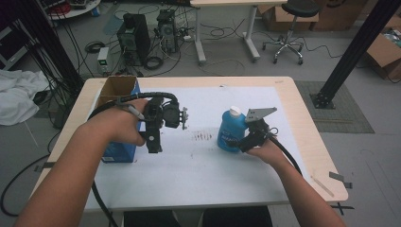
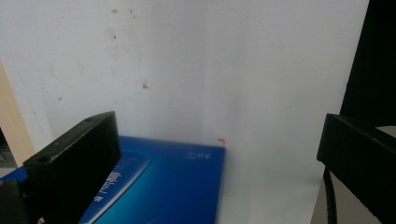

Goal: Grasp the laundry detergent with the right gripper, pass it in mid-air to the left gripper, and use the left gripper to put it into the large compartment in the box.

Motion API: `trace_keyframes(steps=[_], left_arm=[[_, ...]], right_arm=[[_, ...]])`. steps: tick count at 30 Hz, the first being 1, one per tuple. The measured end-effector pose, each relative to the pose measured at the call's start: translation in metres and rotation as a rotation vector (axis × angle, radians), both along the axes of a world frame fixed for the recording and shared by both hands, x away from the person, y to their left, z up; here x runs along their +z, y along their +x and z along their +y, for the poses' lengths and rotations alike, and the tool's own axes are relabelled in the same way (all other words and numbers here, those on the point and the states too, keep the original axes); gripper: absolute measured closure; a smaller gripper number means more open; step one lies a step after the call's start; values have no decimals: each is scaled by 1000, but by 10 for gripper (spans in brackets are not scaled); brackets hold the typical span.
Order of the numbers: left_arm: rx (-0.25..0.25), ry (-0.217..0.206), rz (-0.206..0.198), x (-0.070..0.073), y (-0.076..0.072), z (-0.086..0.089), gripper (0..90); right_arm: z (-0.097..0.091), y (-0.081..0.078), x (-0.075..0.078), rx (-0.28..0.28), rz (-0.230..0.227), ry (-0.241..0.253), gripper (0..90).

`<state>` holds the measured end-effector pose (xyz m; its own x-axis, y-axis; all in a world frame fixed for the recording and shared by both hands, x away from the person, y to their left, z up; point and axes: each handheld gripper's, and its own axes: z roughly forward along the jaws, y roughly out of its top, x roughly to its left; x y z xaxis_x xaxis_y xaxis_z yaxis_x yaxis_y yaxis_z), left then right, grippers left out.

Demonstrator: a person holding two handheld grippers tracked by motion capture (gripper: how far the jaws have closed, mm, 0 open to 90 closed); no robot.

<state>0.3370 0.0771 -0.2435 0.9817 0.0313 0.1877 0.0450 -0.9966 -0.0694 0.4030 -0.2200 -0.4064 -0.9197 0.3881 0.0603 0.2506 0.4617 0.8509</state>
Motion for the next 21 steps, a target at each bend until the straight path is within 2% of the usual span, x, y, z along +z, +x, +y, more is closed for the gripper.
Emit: trace_keyframes(steps=[10,16,21], left_arm=[[1,5,-2,0,0,0,1],[2,6,-1,-1,0,-1,1],[1,7,-4,0,-1,-1,1]], right_arm=[[-2,1,-5,-10,-1,14,53],[-3,0,-5,-1,-10,39,88],[-2,1,-6,4,0,48,118]])
